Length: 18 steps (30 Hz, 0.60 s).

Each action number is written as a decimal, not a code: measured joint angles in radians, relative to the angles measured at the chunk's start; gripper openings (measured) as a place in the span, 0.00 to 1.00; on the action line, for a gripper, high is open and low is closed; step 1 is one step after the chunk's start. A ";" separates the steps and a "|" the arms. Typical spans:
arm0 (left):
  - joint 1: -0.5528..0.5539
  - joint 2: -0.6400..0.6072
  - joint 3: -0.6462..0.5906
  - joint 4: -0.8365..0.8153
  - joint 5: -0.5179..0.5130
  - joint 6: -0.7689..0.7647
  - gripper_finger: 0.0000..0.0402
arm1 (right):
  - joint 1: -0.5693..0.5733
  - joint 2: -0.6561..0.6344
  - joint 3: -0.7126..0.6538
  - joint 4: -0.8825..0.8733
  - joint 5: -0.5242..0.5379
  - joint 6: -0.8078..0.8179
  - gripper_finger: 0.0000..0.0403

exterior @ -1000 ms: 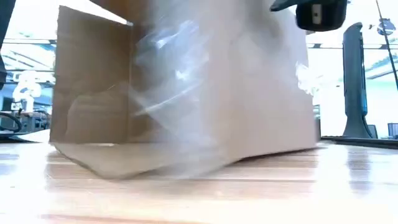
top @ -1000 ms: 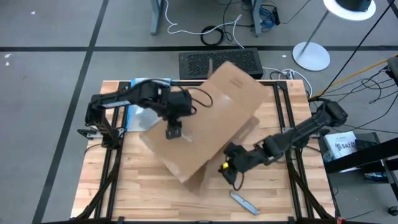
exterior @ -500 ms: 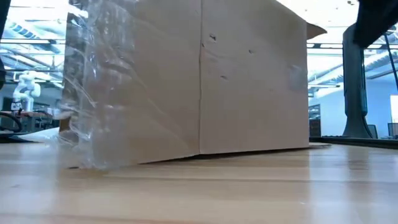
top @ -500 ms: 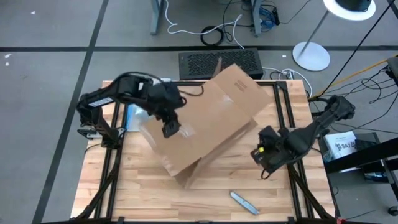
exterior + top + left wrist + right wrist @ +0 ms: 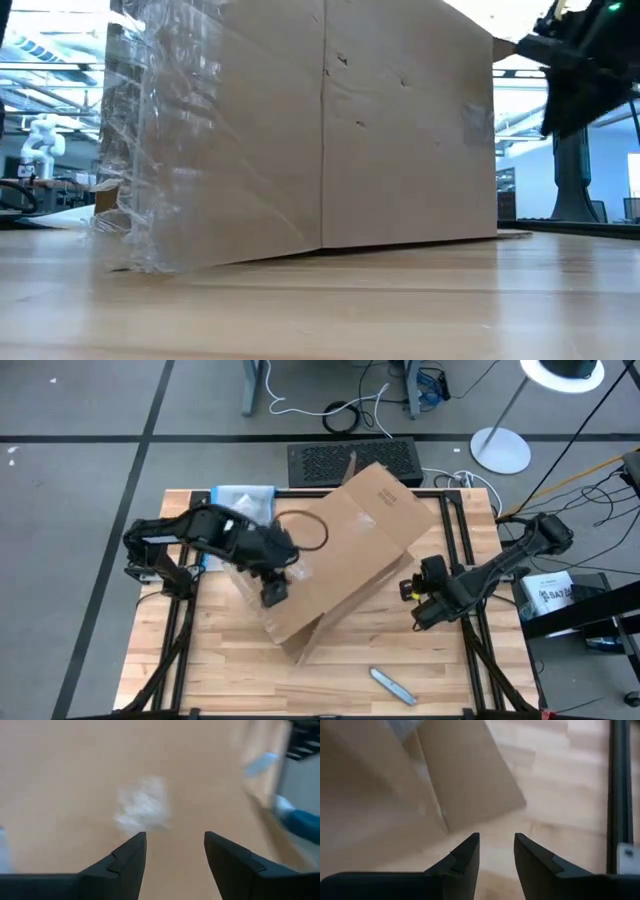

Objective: Unpack boxes
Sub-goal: Break down box until it is fully flat

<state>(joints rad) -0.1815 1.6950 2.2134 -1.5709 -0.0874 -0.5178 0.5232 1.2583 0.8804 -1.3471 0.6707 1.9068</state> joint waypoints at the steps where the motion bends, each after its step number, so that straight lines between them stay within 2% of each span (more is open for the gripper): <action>1: 0.017 0.007 -0.004 0.002 -0.022 0.016 0.51 | -0.017 -0.006 -0.002 0.001 0.021 -0.012 0.28; 7: 0.134 0.058 -0.012 0.000 -0.032 0.133 0.51 | -0.078 -0.060 -0.002 0.100 0.119 -0.170 0.28; 10: 0.179 0.069 -0.012 0.000 -0.018 0.180 0.51 | -0.079 -0.084 -0.002 0.280 0.151 -0.358 0.28; 15: 0.250 0.070 -0.012 0.000 -0.018 0.239 0.51 | -0.079 -0.079 -0.002 0.659 0.138 -0.741 0.28; 18: 0.293 0.070 -0.012 0.000 -0.022 0.270 0.51 | -0.074 -0.078 -0.002 0.840 0.093 -0.862 0.28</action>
<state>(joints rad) 0.1118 1.7645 2.2013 -1.5711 -0.1094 -0.2482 0.4496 1.1801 0.8783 -0.5068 0.7641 1.0444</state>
